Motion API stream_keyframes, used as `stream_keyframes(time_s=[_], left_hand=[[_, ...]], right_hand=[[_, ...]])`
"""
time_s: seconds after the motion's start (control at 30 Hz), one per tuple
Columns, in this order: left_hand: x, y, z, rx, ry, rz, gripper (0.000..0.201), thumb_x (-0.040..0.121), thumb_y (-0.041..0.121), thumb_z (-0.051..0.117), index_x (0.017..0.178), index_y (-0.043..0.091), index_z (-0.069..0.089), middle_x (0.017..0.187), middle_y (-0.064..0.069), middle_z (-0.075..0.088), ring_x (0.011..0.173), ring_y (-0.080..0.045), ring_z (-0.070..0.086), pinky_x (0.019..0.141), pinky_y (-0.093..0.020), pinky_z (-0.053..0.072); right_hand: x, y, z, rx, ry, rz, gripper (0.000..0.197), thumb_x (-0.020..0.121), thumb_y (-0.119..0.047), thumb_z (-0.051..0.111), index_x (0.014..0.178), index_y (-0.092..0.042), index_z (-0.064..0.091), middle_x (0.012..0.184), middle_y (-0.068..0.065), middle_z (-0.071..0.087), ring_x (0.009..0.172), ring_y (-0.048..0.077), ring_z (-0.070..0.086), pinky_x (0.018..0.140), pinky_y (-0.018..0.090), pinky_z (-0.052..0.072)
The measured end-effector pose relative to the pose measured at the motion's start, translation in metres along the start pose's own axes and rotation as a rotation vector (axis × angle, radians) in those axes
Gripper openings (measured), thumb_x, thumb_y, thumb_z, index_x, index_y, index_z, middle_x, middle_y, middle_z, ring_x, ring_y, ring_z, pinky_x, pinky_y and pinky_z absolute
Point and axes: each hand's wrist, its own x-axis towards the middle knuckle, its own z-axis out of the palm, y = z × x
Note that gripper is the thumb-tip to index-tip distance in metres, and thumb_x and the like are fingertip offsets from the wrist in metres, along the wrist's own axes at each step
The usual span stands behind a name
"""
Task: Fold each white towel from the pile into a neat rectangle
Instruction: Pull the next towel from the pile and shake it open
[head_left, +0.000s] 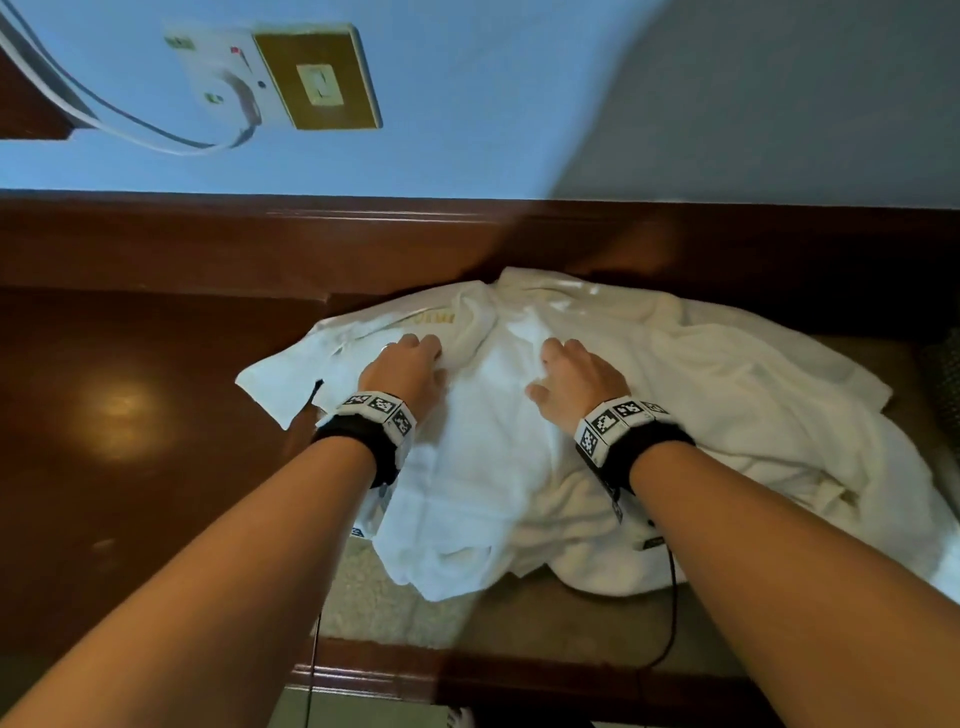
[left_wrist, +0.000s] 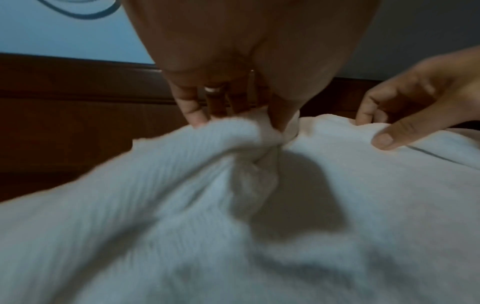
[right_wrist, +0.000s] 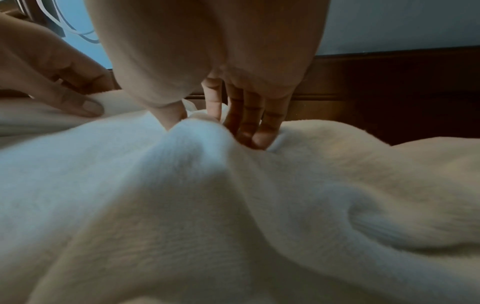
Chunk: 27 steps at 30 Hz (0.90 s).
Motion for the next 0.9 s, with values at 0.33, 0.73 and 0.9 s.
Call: stream_keyframes(time_s=[0.33,0.73,0.9], left_hand=[[-0.076,-0.009,0.050,-0.162,0.193,0.274,0.013,0.095,0.025,0.048,0.086,0.016,0.050,0.082,-0.013,0.062,0.077,-0.038,0.056,0.065,-0.041,0.039],[-0.103,-0.085,-0.013,-0.528,0.261,0.339,0.017,0.096,0.038,0.057,0.105,0.025,0.063,0.094,0.009,0.061,0.086,-0.014,0.058,0.080,-0.039,0.052],[-0.086,-0.133,-0.108,-0.211,0.430,0.532,0.067,0.081,0.044,0.073,0.143,0.032,0.049,0.138,-0.002,0.050,0.120,-0.032,0.046,0.098,-0.048,0.045]], right_hand=[[0.005,-0.047,-0.017,0.048,0.085,-0.087,0.051,0.095,-0.062,0.038,0.108,-0.017,0.056,0.110,0.006,0.061,0.101,0.032,0.059,0.083,0.040,0.045],[-0.057,-0.151,-0.044,0.121,0.112,-0.023,0.010,0.086,-0.009,0.053,0.084,-0.019,0.051,0.094,0.012,0.061,0.086,0.033,0.057,0.068,0.031,0.038],[-0.112,-0.234,-0.101,0.277,0.223,-0.134,0.027,0.085,-0.016,0.063,0.065,-0.019,0.046,0.068,-0.002,0.048,0.073,0.022,0.048,0.064,0.030,0.034]])
